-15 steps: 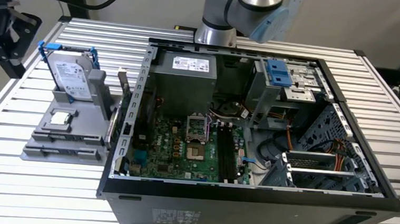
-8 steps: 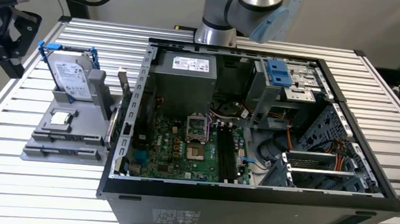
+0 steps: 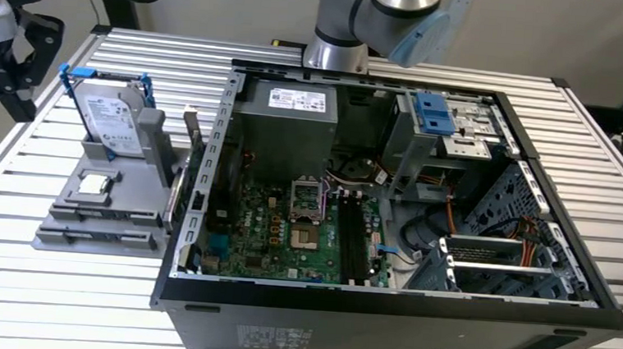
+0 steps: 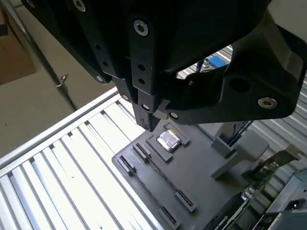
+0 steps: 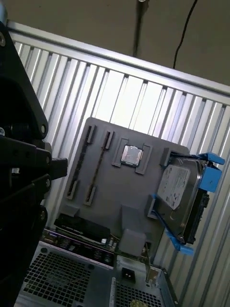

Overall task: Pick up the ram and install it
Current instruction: 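Pick up the ram and move it above insertion slot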

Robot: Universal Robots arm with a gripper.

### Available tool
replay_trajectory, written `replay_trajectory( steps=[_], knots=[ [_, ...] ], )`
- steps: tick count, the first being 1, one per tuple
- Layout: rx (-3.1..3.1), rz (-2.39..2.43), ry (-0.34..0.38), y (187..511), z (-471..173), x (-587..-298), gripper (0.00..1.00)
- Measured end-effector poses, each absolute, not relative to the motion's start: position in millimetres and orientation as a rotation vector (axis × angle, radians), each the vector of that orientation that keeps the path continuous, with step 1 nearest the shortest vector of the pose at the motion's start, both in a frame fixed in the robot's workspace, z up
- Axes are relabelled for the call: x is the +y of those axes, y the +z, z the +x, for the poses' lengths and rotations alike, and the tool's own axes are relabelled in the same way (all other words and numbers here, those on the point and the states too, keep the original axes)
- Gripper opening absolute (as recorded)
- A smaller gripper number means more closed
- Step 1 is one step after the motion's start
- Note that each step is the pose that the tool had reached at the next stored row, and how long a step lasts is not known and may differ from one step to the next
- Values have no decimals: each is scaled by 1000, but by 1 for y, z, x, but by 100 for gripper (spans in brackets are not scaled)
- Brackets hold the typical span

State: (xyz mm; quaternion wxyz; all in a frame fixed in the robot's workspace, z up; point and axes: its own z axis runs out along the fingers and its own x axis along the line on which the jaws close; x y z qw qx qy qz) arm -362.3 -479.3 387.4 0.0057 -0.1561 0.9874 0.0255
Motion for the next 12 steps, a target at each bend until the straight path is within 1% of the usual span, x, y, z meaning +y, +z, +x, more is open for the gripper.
replay_trajectory(
  steps=[12],
  knots=[
    [3045, -720, 80, 387, -362, -479, 0]
  ],
)
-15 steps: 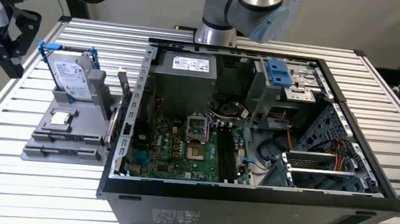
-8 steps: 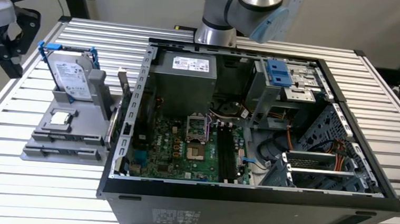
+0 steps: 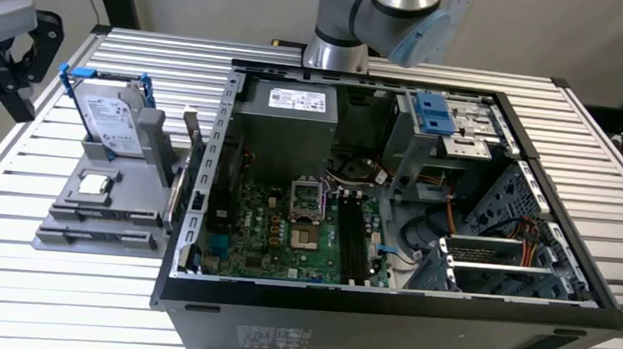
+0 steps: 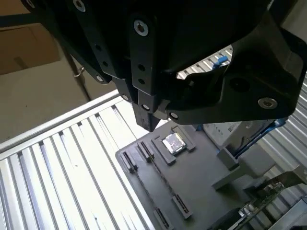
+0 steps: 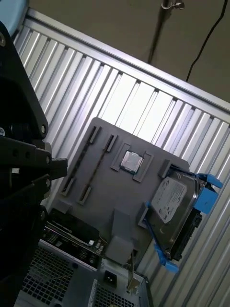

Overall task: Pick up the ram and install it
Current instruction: 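Pick up the ram and move it above insertion slot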

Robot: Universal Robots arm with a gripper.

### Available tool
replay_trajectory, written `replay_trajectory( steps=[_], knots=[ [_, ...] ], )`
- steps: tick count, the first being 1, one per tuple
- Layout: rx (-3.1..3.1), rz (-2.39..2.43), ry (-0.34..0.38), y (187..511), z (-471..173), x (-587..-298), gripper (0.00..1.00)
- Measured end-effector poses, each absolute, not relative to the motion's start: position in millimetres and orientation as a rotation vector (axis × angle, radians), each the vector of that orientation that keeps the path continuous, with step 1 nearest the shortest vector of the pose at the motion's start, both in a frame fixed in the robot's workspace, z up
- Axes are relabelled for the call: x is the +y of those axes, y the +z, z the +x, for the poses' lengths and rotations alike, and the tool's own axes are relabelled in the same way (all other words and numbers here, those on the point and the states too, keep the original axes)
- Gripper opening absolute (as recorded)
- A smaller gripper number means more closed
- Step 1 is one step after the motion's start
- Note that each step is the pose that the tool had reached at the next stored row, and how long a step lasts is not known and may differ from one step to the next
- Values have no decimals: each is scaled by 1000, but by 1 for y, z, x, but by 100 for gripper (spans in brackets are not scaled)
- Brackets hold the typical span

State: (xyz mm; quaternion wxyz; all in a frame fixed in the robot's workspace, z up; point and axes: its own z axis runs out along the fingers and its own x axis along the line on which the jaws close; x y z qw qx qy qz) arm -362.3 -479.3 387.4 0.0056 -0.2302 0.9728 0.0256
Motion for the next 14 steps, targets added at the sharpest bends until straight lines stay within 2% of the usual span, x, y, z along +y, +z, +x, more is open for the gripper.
replay_trajectory(
  steps=[14],
  knots=[
    [2964, -941, 70, 387, -362, -479, 0]
  ],
)
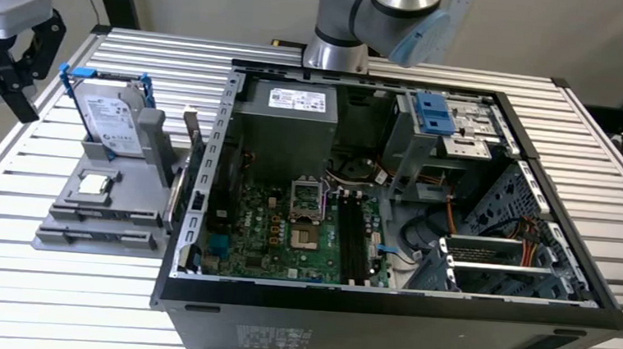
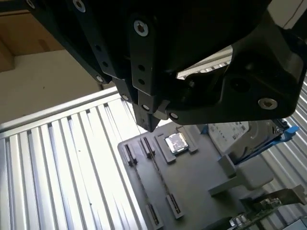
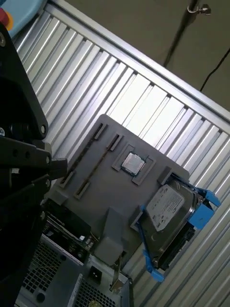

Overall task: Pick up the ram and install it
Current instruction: 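Pick up the ram and move it above insertion slot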

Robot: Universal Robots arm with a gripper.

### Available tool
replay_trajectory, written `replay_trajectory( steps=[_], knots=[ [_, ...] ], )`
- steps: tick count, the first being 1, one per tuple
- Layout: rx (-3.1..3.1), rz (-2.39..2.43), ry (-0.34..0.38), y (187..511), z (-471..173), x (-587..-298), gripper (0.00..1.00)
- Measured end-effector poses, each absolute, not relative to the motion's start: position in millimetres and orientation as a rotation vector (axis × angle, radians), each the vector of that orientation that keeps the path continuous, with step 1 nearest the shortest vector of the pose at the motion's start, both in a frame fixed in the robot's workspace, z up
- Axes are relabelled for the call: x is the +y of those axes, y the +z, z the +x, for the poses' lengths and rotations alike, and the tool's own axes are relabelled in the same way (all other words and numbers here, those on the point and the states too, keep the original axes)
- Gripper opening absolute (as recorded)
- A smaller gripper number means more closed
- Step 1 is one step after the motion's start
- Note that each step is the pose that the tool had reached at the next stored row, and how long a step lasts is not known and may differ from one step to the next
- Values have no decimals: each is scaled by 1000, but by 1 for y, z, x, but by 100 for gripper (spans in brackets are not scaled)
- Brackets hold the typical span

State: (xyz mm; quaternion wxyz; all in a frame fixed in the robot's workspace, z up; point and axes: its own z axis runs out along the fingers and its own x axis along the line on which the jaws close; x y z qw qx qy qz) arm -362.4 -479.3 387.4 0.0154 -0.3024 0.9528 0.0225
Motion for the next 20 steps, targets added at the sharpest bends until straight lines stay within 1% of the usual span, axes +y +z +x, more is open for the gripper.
replay_trajectory(
  steps=[20],
  knots=[
    [2842, -1276, 75, 387, -362, -479, 0]
  ],
)
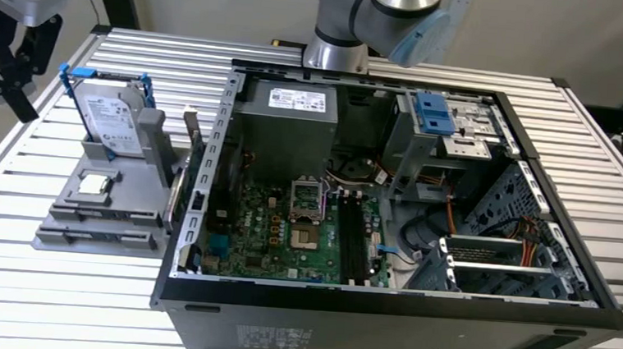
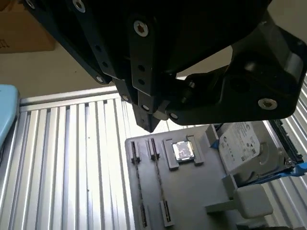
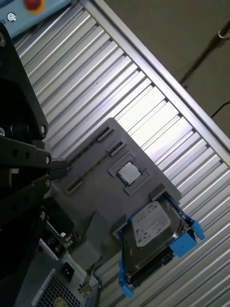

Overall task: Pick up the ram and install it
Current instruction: 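Pick up the ram and move it above insertion slot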

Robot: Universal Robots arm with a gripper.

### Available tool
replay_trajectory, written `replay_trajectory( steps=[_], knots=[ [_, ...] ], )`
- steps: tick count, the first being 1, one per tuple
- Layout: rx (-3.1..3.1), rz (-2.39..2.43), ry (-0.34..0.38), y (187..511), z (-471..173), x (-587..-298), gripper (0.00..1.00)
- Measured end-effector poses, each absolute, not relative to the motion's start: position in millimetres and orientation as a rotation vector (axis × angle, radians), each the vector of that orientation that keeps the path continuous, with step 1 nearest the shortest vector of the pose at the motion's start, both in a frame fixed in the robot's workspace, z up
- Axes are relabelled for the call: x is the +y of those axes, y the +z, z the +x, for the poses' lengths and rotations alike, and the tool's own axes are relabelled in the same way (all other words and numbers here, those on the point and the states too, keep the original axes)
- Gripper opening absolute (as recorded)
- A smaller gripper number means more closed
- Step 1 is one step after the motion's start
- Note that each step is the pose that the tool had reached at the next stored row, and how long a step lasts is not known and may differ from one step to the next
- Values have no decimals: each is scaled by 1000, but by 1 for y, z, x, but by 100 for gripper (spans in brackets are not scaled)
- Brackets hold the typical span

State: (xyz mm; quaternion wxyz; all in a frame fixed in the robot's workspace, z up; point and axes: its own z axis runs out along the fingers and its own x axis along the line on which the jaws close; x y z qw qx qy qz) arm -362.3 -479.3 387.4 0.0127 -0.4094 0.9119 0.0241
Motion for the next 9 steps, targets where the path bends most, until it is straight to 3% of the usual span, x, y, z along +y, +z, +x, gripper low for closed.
replay_trajectory(
  steps=[9],
  knots=[
    [2770, -1431, 63, 387, -362, -479, 0]
  ],
)
